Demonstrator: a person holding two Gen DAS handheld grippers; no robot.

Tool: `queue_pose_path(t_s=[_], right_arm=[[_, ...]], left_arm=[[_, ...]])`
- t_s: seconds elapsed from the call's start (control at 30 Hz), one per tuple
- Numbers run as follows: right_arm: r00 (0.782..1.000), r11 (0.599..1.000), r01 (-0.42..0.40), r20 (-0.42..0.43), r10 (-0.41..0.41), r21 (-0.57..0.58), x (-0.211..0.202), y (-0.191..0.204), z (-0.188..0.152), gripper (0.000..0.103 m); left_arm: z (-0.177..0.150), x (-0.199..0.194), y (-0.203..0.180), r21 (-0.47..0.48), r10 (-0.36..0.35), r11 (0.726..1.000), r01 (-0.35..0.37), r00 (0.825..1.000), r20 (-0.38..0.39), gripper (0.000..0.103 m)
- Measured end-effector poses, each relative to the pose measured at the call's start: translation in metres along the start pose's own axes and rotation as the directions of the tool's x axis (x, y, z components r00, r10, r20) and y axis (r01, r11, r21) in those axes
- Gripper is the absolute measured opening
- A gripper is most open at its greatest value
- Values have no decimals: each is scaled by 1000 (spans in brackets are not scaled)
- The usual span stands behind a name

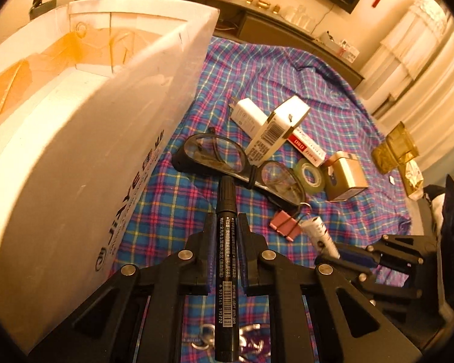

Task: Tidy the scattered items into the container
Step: 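Grasp the black marker with the left gripper while the right gripper grasps the white tube, then carry the marker and white tube with both grippers over the white box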

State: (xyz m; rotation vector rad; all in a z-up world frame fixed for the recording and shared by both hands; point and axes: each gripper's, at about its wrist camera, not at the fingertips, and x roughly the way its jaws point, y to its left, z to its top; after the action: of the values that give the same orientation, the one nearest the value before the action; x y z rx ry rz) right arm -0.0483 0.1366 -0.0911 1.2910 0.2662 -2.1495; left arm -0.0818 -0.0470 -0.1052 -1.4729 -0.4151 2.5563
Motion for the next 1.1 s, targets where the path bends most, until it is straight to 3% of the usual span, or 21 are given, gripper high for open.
queue_pose_path(t_s=[0.4,0.7,1.1], right_arm=[[994,989,-95,73,87,114,-8,-14,20,12],[986,987,-91,151,71,134,-34,-4,22,12],[965,987,-80,258,41,142,-72,21,27,12]], left_arm=[[-3,-43,-12,22,2,1000,-3,997,76,13],[-7,-74,-35,78,62,994,-75,985,162,13],[-10,-123,-51,92,32,994,-57,967,255,13]])
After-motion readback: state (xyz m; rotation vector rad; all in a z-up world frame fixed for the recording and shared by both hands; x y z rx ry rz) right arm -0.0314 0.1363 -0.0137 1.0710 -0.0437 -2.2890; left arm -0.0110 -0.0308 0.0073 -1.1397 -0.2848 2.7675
